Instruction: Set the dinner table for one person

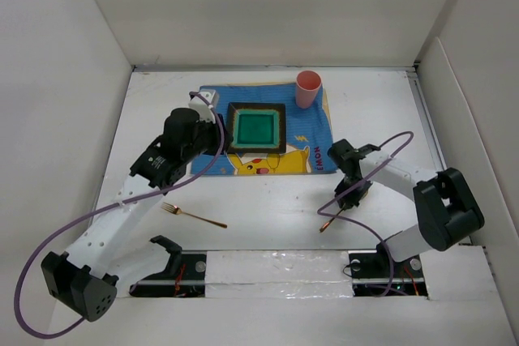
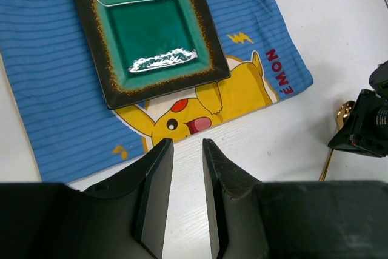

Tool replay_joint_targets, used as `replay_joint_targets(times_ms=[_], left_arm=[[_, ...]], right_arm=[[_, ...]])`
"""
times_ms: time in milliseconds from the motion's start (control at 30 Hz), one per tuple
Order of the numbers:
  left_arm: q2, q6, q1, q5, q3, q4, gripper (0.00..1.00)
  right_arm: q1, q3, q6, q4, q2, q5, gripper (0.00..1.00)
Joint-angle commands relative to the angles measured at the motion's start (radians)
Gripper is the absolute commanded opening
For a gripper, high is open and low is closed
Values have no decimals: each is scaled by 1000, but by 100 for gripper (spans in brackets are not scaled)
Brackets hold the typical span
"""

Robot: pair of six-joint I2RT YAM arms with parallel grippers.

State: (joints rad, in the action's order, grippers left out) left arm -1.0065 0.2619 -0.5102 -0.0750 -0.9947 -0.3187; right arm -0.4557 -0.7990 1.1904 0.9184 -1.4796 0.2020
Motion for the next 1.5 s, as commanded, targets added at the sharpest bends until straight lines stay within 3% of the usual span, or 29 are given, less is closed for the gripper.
replay_joint_targets(times_ms=[0, 133, 333, 533, 700, 900, 1133, 1467], left_arm=[[40, -18, -5, 27, 11, 26, 23], [39, -30, -5, 50, 21, 21, 23], [22, -30, -5, 58, 16, 13, 23], [-21, -26, -5, 66, -24, 13, 23], [-73, 29, -5, 115, -70, 3, 23], [-118, 183, 38, 169, -134, -29, 23], [-125, 324, 59, 179, -128, -39, 26], [-98, 395, 59, 201, -73, -77, 26]], right_arm=[[12, -35, 11, 13, -37, 42, 19], [12, -28, 31, 16, -32, 42, 0], [2, 12, 57, 56, 174, 106, 0], [-8, -167, -179, 159, 239, 264, 0], [-17, -403, -528, 33, 113, 225, 0], [-60, -534, -785, -162, -82, 91, 0], [-69, -681, -839, -305, -304, 42, 0], [-41, -806, -835, -392, -507, 54, 0]])
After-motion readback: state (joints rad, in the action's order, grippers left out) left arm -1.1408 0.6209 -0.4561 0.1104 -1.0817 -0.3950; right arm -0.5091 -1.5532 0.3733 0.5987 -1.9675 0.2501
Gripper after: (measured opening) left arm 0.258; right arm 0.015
